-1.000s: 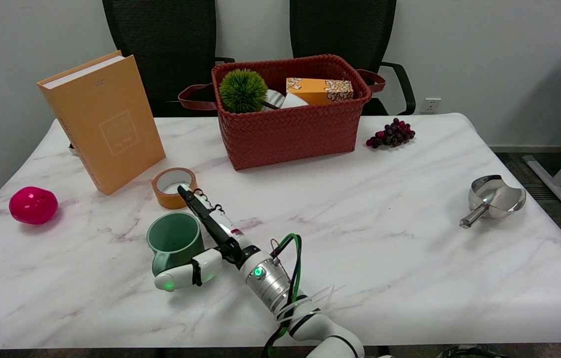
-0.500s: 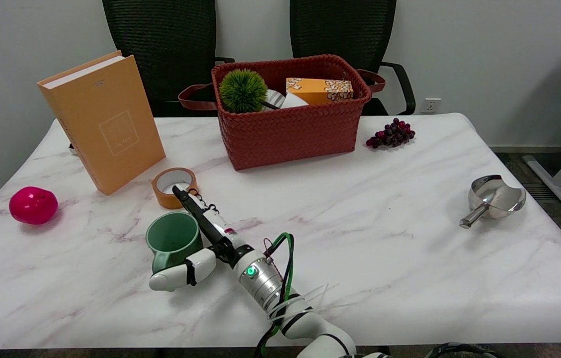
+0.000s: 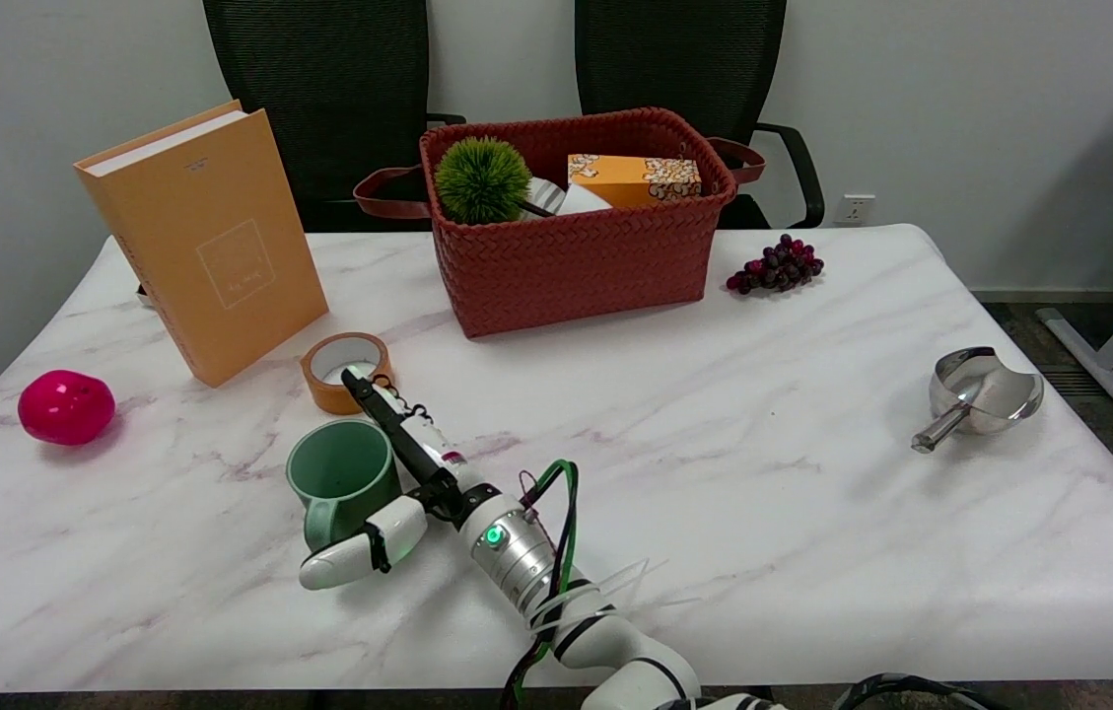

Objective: Pick up the green mug.

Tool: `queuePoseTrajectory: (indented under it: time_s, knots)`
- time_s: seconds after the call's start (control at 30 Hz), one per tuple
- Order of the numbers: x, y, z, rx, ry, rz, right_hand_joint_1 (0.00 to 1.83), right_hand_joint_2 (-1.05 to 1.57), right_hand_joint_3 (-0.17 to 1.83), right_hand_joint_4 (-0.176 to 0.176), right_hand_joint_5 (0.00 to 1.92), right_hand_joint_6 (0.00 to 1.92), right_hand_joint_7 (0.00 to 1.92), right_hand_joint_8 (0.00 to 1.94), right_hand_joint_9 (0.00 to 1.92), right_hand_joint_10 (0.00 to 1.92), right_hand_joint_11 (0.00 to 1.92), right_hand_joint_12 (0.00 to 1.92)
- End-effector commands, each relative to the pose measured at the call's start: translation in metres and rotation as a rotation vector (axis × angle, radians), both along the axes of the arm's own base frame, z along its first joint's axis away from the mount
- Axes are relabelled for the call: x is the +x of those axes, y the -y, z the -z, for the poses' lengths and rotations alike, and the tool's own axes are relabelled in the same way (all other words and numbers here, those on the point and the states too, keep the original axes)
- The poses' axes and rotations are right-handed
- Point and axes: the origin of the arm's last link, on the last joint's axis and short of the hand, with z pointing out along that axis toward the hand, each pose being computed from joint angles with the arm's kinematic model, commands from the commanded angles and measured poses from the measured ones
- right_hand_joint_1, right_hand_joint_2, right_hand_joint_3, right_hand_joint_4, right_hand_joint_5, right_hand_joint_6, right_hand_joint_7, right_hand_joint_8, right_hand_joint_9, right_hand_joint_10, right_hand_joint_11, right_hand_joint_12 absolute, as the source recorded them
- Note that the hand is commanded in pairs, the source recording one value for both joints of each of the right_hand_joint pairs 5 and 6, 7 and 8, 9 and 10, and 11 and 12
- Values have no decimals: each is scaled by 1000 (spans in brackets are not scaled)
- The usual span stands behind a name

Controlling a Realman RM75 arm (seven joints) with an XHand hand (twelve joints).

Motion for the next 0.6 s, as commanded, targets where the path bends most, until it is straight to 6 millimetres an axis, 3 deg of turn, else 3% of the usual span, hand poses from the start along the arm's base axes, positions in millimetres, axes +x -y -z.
queuePoseTrajectory:
  time_s: [0.03, 0.37, 0.6]
  knots:
    - [-5, -1, 1, 0, -12, 11, 1114, -257, 447, 0, 0, 0, 39, 39, 0, 0, 0, 0]
    - [-5, 1, 1, 4, -21, 13, 1203, -261, 600, 0, 0, 0, 51, 51, 0, 0, 0, 0]
    - [-9, 1, 4, 6, -24, 24, 1226, -243, 561, 0, 0, 0, 57, 57, 0, 0, 0, 0]
